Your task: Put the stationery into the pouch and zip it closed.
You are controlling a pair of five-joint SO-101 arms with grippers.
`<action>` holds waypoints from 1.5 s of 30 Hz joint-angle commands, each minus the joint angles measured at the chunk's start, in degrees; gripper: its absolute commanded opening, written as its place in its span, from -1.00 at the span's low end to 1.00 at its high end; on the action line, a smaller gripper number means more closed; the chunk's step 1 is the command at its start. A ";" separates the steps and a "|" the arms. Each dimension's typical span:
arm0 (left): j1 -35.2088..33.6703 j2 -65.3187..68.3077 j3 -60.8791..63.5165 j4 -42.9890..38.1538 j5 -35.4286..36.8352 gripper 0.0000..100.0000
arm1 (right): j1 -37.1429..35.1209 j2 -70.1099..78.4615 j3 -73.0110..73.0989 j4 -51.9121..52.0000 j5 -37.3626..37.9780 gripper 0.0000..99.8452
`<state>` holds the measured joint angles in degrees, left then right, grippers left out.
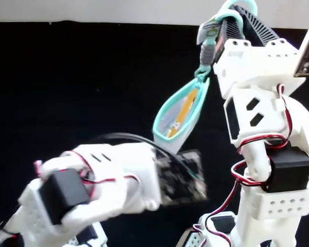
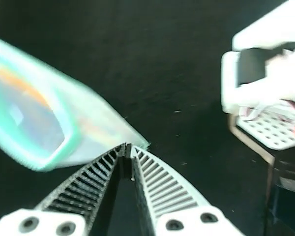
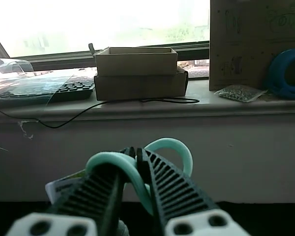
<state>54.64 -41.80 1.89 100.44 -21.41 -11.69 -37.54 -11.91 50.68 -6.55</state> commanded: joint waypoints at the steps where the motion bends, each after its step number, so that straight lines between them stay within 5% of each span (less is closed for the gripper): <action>1: 7.60 4.18 0.04 0.44 -2.29 -0.99 | 0.40 0.04 -2.15 -0.31 -0.70 -0.99; 7: 11.56 11.82 -0.04 -3.25 -5.36 -0.99 | 0.92 0.04 -2.15 -0.22 -0.70 -0.99; 25: -20.97 12.97 1.10 -13.45 -5.45 -0.99 | 1.01 -0.57 -2.24 1.98 -0.26 -0.99; 34: -30.64 12.53 14.90 -27.52 -5.54 -0.99 | 2.95 -0.66 -2.77 3.74 -0.26 -0.99; 40: -26.15 12.35 14.73 -21.01 -11.08 -0.99 | 3.12 -0.48 -2.51 3.56 -0.44 -0.99; 45: -17.89 9.45 3.65 -5.89 -14.42 -0.99 | 3.12 -0.48 -2.42 3.56 -0.35 -0.99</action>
<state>34.42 -28.88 14.11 86.73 -34.51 -9.05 -37.54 -12.53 54.55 -6.64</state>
